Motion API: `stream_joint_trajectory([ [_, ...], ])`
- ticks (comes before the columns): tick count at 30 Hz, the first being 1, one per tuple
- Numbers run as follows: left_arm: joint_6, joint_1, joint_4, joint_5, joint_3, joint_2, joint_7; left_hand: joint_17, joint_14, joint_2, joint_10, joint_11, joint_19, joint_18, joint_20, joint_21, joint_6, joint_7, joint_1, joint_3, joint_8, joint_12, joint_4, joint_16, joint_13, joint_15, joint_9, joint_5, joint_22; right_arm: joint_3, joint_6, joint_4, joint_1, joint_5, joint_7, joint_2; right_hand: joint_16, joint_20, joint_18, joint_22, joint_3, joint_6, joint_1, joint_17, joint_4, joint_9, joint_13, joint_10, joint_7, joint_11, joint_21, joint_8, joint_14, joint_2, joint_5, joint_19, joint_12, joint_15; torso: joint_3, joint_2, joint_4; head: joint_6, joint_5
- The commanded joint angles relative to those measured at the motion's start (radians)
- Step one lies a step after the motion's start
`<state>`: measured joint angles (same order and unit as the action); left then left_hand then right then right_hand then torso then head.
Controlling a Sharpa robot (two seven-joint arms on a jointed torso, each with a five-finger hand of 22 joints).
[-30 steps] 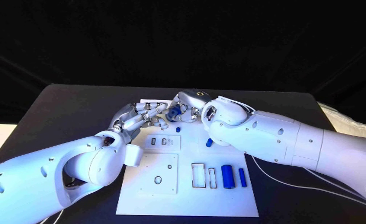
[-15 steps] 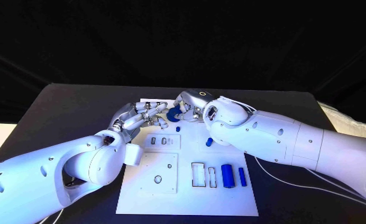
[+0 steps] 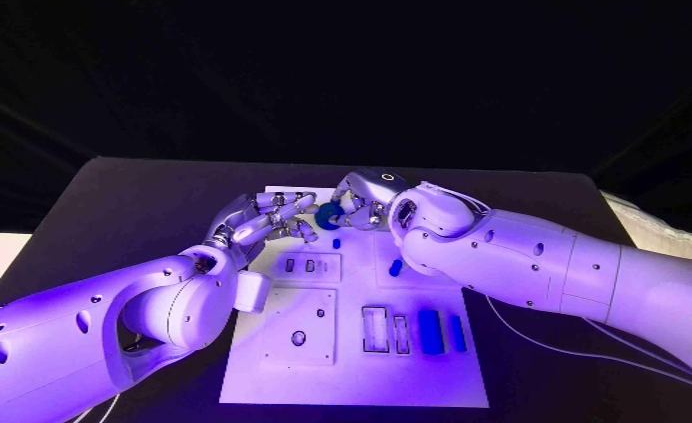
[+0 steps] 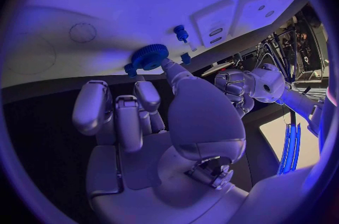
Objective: Assemble the parts on the task board
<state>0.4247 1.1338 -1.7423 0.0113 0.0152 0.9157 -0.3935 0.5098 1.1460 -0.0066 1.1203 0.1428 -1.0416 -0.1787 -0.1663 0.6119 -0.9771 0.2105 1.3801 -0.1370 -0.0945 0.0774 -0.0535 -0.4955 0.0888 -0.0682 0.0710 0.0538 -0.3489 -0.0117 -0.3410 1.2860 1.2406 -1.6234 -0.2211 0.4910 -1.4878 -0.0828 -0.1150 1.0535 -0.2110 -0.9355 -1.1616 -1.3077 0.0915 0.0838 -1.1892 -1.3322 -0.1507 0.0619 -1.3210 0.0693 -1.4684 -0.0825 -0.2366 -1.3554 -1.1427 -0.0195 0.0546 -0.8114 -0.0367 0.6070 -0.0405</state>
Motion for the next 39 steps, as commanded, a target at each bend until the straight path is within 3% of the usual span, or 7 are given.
stream_joint_trajectory([
  [1, -0.019, 0.001, -0.002, 0.0, 0.001, 0.002, -0.007, 0.001, -0.01, 0.006, -0.01, 0.0, 0.007, -0.001, -0.003, 0.006, 0.005, 0.002, 0.001, -0.002, 0.006, -0.004, 0.001, -0.003, 0.001, -0.001, 0.0, 0.006, -0.001, 0.001, -0.042, 0.026, -0.001, 0.066, 0.032, 0.031, 0.0, -0.004, 0.017, 0.003, 0.0, -0.011, -0.006, -0.105, 0.004, 0.002, -0.015, -0.016, 0.001, -0.001, -0.004, 0.002, -0.072, 0.009, -0.017, -0.002, -0.019, 0.003, -0.0009, 0.001, 0.0014, -0.001, 0.002],
  [8, -0.019, 0.001, 0.0, 0.0, 0.001, 0.012, -0.008, 0.001, -0.01, 0.006, -0.01, 0.0, 0.007, -0.001, -0.003, 0.007, 0.005, 0.002, 0.001, -0.003, 0.006, -0.004, 0.002, -0.003, 0.001, -0.001, 0.0, 0.006, -0.002, 0.012, -0.114, 0.129, 0.013, 0.228, 0.203, 0.184, -0.006, -0.002, 0.019, 0.013, -0.012, -0.007, -0.071, -0.115, -0.029, 0.0, -0.043, -0.029, -0.001, -0.002, -0.01, -0.005, -0.074, 0.01, -0.024, -0.006, -0.048, 0.002, -0.0047, 0.006, 0.0173, -0.008, 0.004],
  [12, -0.019, 0.001, 0.008, 0.001, 0.0, 0.011, -0.01, 0.001, -0.011, 0.005, -0.011, 0.0, 0.009, -0.001, -0.003, 0.008, 0.006, 0.002, 0.001, -0.003, 0.006, -0.004, 0.003, -0.003, 0.001, -0.001, -0.001, 0.006, -0.002, 0.015, -0.128, 0.181, 0.028, 0.31, 0.317, 0.29, -0.011, -0.003, 0.02, 0.02, -0.013, -0.013, -0.098, -0.124, -0.049, 0.001, -0.05, -0.032, -0.001, -0.002, -0.014, -0.002, -0.075, 0.002, -0.027, -0.008, -0.054, 0.002, -0.0125, 0.016, 0.0334, -0.01, 0.004],
  [16, -0.026, 0.0, 0.02, 0.001, 0.0, 0.003, -0.011, -0.001, -0.018, 0.005, -0.011, 0.001, 0.015, -0.001, -0.004, 0.009, 0.006, 0.003, 0.001, -0.006, 0.006, -0.004, 0.004, 0.001, 0.001, -0.002, 0.0, 0.006, -0.004, 0.015, -0.094, 0.199, 0.034, 0.35, 0.376, 0.362, -0.014, -0.003, 0.021, 0.025, -0.013, -0.014, -0.112, -0.13, -0.061, 0.001, -0.048, -0.029, -0.001, -0.002, -0.016, -0.003, -0.076, -0.004, -0.029, -0.009, -0.05, 0.002, -0.0187, 0.025, 0.0409, -0.012, 0.003],
  [19, -0.033, -0.001, 0.029, 0.001, 0.0, -0.002, -0.01, -0.004, -0.025, 0.005, -0.011, 0.001, 0.024, -0.001, -0.005, 0.008, 0.005, 0.003, -0.001, -0.01, 0.005, -0.003, 0.005, 0.007, 0.001, -0.003, 0.0, 0.006, -0.005, 0.014, -0.07, 0.189, 0.032, 0.364, 0.401, 0.402, -0.013, -0.003, 0.02, 0.023, -0.009, -0.013, -0.117, -0.129, -0.065, 0.001, -0.044, -0.026, -0.002, -0.001, -0.015, -0.004, -0.076, -0.009, -0.021, -0.007, -0.045, 0.003, -0.0258, 0.031, 0.0455, -0.011, 0.003],
  [27, -0.054, -0.003, 0.049, 0.001, 0.0, -0.011, -0.004, -0.033, -0.044, 0.002, -0.016, 0.005, 0.06, -0.003, -0.013, -0.019, 0.009, 0.005, -0.01, -0.025, 0.004, -0.003, 0.012, 0.066, 0.0, -0.01, 0.0, 0.006, 0.009, 0.009, -0.047, 0.101, 0.007, 0.382, 0.419, 0.434, -0.008, -0.005, 0.018, 0.01, 0.003, 0.002, -0.123, -0.12, -0.07, -0.003, -0.014, -0.004, -0.004, 0.001, -0.008, -0.008, -0.073, -0.016, 0.002, 0.001, -0.007, 0.005, -0.0319, 0.038, 0.0498, -0.004, 0.0],
  [39, -0.065, -0.005, 0.045, 0.001, -0.001, -0.017, -0.006, -0.086, -0.046, -0.001, -0.017, 0.007, 0.085, -0.004, -0.025, -0.102, 0.007, 0.004, -0.022, -0.053, 0.001, -0.002, 0.024, 0.192, -0.005, -0.02, 0.0, 0.006, 0.066, 0.007, -0.024, 0.006, -0.045, 0.401, 0.417, 0.388, -0.002, -0.007, 0.015, -0.007, 0.011, 0.028, -0.13, -0.111, -0.072, -0.008, 0.022, 0.023, -0.009, 0.005, 0.001, -0.008, -0.07, -0.016, 0.006, 0.011, 0.039, 0.008, -0.0302, 0.037, 0.0477, 0.001, -0.003],
])
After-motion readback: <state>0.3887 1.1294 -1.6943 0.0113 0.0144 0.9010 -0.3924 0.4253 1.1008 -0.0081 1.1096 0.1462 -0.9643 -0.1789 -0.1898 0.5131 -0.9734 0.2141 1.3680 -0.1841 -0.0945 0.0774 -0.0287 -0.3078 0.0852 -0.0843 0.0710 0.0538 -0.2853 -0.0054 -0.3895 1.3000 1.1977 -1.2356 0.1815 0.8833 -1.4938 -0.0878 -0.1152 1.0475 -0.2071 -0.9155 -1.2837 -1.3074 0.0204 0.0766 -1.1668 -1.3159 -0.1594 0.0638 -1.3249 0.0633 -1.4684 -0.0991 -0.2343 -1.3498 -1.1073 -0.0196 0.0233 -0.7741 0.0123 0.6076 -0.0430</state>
